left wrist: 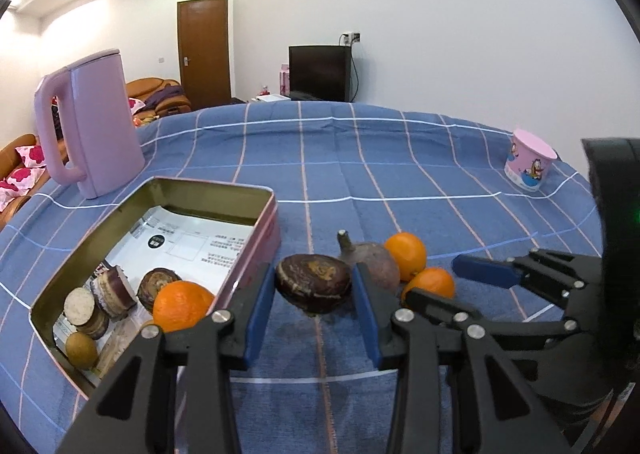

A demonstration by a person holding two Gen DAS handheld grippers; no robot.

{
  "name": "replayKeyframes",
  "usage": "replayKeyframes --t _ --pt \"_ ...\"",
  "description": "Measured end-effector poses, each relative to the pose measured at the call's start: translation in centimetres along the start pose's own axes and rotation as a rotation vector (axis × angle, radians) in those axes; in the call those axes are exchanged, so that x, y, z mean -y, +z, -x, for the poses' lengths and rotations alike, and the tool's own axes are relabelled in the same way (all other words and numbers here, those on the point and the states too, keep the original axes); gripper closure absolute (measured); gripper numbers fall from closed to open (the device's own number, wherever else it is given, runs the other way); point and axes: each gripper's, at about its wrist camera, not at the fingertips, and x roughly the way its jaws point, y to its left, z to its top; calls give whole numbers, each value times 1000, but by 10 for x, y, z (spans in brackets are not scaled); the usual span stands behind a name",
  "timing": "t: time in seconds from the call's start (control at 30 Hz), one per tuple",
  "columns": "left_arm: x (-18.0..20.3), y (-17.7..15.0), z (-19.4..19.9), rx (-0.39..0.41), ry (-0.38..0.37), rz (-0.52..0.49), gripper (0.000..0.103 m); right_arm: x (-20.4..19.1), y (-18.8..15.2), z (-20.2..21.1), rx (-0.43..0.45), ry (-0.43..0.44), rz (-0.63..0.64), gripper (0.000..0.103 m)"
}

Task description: Organize fruits

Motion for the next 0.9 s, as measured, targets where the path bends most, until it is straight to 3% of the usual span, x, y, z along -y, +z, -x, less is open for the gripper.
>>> replayKeyframes --t 0.17,0.5,0.9 --pt "-3 0 4 21 5 16 62 -5 0 -4 -20 31 19 63" --pt "-1 0 8 40 7 6 62 -2 0 1 6 48 0 65" --pt "2 -1 11 58 18 -4 62 -2 -1 21 111 36 0 65"
